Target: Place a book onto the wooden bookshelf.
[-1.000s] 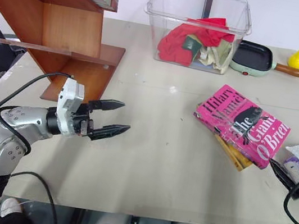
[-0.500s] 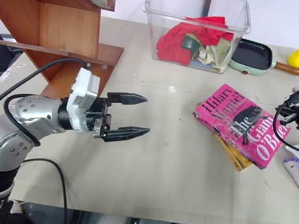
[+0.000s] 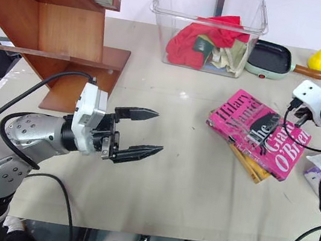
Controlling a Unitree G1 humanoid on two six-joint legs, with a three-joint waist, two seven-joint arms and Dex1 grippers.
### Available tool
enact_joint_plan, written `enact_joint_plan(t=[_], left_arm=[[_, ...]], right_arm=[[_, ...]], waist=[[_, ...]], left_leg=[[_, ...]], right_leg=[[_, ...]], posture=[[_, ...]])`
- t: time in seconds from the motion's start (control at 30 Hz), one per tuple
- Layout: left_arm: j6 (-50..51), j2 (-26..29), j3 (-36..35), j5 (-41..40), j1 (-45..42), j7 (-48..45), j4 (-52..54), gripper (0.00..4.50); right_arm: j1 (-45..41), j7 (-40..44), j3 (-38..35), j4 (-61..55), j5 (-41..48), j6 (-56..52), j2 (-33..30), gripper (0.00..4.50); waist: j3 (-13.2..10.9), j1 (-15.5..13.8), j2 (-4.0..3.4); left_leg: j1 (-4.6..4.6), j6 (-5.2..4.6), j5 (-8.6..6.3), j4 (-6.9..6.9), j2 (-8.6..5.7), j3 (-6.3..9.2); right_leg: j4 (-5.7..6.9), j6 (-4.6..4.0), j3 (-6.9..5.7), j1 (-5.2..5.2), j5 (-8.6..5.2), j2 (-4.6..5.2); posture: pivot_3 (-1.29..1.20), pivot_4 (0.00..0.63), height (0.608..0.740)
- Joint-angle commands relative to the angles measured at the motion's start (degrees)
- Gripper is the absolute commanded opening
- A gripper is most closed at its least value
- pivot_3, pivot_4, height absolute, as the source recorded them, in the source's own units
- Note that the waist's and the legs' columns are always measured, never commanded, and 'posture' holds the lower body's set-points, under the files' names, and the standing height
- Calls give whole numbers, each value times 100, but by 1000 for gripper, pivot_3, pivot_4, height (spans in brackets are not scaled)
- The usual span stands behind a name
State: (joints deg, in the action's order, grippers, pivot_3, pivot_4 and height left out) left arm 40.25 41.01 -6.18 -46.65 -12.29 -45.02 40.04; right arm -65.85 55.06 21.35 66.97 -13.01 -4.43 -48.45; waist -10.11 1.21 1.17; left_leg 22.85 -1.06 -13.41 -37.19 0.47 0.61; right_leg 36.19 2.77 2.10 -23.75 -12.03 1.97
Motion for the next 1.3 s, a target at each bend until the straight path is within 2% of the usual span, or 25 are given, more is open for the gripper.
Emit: enact_joint_plan(t=[0.03,0.23,0.33,0.53,0.7,0.77,0.87,0.93,1.0,1.1,1.3], left_arm=[[-108,50,-144,-148,62,-11,181,4500],[-418,278,-379,38,742,-268,218,4500],[-567,390,-414,198,992,-354,240,4500],[-566,477,-493,162,1162,-287,298,4500],[-664,581,-888,184,1563,-449,165,4500],[-680,598,-1017,222,1733,-445,125,4500],[-1215,449,-1030,651,1886,-480,34,4500],[-1552,289,-1073,568,1979,-785,-139,4500],[-1574,361,-1134,341,1969,-1180,-364,4500],[-1445,513,-1202,0,1838,-1646,-735,4500],[-1732,694,-1038,209,1736,-2432,-1345,4500]], right_arm=[[-194,801,-57,523,-115,53,236,37],[-323,2253,-374,558,128,-200,464,37],[-196,2533,-492,328,196,-233,595,37],[287,2583,-595,-359,286,-536,853,37],[747,2365,-796,-1324,477,-1195,924,37],[992,2200,-895,-1747,485,-1198,746,37],[1252,2092,-1214,-2241,647,-1354,331,37],[1609,2197,-1533,-2879,872,-1677,-140,37],[2046,2311,-1728,-3623,1112,-1988,-429,37],[2646,2338,-1939,-4689,1519,-2609,-579,37],[3135,1997,-1963,-5712,1838,-3203,-518,37]], waist=[[-1,19,-1],[-2,81,-4],[-2,130,-6],[-2,115,-6],[-2,127,-5],[-2,122,-5],[-3,83,-7],[-5,40,-10],[-5,-39,-10],[-3,-29,-7],[-4,76,-8]], left_leg=[[-1,0,0,0,0,0],[0,0,-1,4,2,1],[-10,0,-1,3,3,-6],[-19,0,-1,-6,2,-6],[-20,0,-1,-6,4,-6],[-22,0,-1,-5,6,-8],[-21,0,-1,-6,4,-8],[-20,0,-1,-7,2,-10],[-15,-1,-1,-9,2,-10],[-15,-1,-2,-7,5,-12],[-25,-2,-1,-11,12,-24]], right_leg=[[1,0,1,0,0,0],[6,0,5,-4,0,1],[16,0,9,-3,0,-1],[42,0,13,-4,0,-2],[45,-1,14,-5,-1,-2],[46,-1,14,-6,-1,-2],[46,-2,13,-6,-2,-2],[45,-22,15,-6,-14,3],[42,-22,16,-7,-16,8],[39,-22,12,-9,-17,1],[54,0,20,-13,-29,-10]], posture=[[0,150,740],[0,150,740],[0,150,740],[0,150,740],[0,150,740],[0,150,740],[0,150,740],[0,150,740],[0,150,740],[0,150,740],[0,150,740]])
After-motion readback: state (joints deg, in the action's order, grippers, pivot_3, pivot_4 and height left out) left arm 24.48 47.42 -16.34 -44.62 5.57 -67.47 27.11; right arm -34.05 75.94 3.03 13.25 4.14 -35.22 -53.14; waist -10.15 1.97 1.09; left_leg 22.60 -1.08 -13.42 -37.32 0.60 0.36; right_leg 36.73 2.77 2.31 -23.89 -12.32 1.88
